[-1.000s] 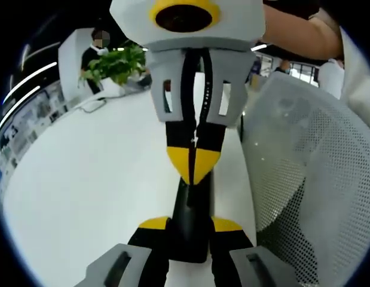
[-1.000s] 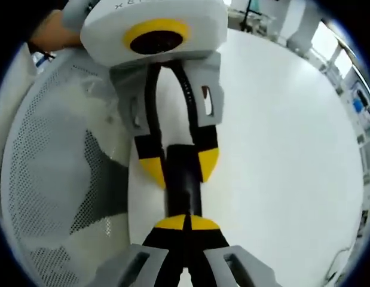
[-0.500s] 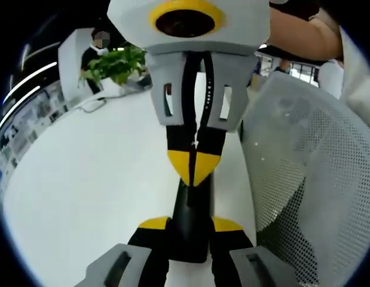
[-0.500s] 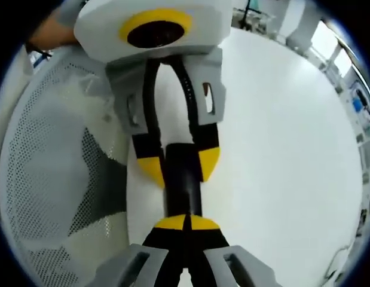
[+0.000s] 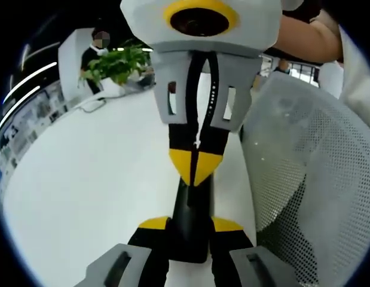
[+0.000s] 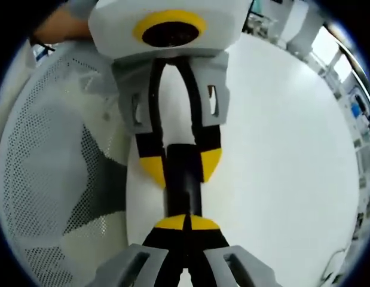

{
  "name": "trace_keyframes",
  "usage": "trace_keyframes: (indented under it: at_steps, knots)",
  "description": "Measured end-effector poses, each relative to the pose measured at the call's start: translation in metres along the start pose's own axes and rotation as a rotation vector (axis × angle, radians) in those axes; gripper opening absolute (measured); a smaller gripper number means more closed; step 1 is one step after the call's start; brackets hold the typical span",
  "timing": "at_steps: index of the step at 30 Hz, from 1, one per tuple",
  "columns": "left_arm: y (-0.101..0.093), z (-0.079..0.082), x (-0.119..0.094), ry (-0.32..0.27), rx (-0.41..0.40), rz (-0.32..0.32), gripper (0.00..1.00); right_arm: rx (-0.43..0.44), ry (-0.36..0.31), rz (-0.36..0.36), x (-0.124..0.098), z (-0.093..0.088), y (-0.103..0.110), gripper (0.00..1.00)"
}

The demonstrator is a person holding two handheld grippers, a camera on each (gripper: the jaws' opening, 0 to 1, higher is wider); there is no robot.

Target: Press the specified remote control buttons in sequence, fully releasing each button before pressing the next.

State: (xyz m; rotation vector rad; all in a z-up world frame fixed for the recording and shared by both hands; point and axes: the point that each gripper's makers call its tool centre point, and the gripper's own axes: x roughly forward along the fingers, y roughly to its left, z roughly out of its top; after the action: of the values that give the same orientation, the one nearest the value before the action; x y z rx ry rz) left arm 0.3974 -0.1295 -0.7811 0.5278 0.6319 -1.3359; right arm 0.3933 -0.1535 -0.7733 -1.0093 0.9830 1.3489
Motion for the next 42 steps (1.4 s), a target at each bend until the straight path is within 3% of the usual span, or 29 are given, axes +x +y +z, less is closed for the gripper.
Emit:
trace_keyframes:
  at_steps: [8,24,42]
  knots:
    - [0.0,-0.001,0.001,-0.002,-0.001,0.002,0.24,0.008,-0.033,-0.01,-0.006,0.005,0.0,0.0]
    - [0.0,0.0,0.0,-0.005,-0.002,0.001,0.24,-0.022,-0.022,-0.039,-0.021,0.003,0.002,0.0]
    - [0.0,0.0,0.0,-0.006,-0.003,0.002,0.24,-0.017,-0.021,-0.011,-0.005,-0.002,0.01,0.0]
